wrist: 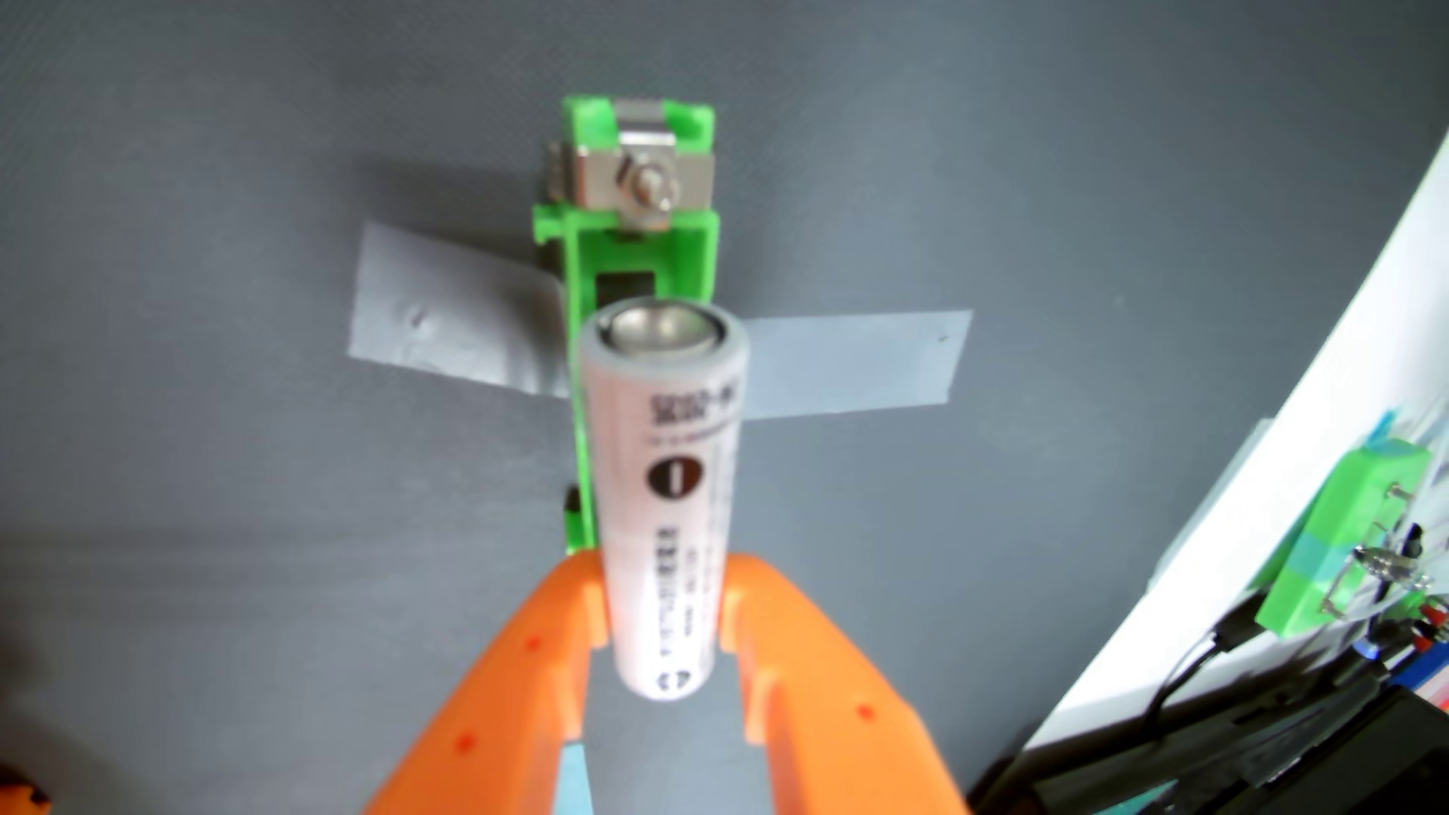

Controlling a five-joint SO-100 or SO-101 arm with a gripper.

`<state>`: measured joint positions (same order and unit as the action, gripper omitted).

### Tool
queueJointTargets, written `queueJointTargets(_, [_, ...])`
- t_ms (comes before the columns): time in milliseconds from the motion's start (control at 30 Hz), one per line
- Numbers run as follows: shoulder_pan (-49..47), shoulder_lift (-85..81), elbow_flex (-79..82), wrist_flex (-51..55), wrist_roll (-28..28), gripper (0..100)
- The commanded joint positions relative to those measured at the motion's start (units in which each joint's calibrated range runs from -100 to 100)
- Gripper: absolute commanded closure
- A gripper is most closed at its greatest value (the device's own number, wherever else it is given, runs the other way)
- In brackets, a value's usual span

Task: Insert Battery

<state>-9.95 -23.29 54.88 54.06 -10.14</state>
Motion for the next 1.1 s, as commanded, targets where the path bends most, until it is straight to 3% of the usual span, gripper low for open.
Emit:
queueJointTargets(0, [0.3,-1.0,-0.2,-0.5,-0.1,99])
queueJointTargets(1067, [0.4,-1.3,2.5,-2.8,-0.8,99])
